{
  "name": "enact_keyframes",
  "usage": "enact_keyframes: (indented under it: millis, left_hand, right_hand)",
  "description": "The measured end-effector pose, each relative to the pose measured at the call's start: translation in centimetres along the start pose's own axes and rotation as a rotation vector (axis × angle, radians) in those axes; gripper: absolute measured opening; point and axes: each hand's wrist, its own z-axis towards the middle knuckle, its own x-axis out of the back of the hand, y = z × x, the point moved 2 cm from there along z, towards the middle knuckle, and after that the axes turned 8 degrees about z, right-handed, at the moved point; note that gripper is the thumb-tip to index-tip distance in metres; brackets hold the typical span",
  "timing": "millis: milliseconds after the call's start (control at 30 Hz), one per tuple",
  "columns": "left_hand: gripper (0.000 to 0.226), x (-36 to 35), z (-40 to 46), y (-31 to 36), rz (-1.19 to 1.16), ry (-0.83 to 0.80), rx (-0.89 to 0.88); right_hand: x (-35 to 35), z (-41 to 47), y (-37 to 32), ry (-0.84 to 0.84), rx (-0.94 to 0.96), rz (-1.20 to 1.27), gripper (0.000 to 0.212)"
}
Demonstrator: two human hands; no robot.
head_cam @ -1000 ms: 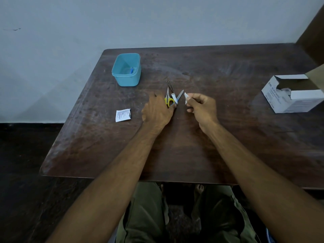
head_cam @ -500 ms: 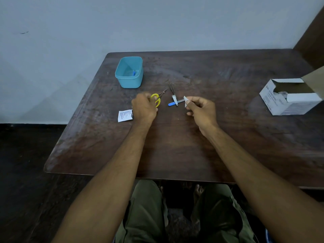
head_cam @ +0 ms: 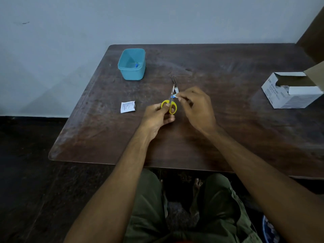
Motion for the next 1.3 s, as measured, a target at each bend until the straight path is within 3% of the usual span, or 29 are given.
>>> enact_keyframes:
  millis: [233,567,700,800,967,1133,1300]
  left_hand:
    - [0.023,-0.9,-0.5,-0.7,0.128,-0.033,-0.143]
    - [0.022,-0.8,-0.4,-1.0,0.131,-0.040,-0.189]
    - [0.020,-0.9,-0.5,-1.0,0.130,-0.043,-0.185]
    - [0.020,-0.7,-0.5,-0.9,0.095,-0.057,-0.168]
    - [0.021,-0.8,-0.7,-0.8,0.105,-0.088,-0.171]
    - [0.021,-0.7,-0.7,-0.9,0.115,-0.065,-0.173]
    - [0.020,-0.7,-0.6,-1.0,0.112,-0.087,-0.179]
  right_hand:
    - [-0.4,-0.5,-1.0,-0.198,0.109,-0.150,0.022]
    - [0.0,-0.2,-1.7,-0.303,0.114,-0.266,0.021]
    - [0.5,0.7,-0.8,-0.288,0.070,-0.344,0.025]
    - [0.6,0.7,-0.9,-0.291,0.080,-0.240,0.023]
    - [1.5,2.3,-0.9,-0.046,-0.007,-0.138,0.024]
    - [0.2,2.0,-0.6,-0.274,0.049,-0.326,0.027]
    - [0.9,2.5,-0.2,-0.231,0.000,-0.329,0.027]
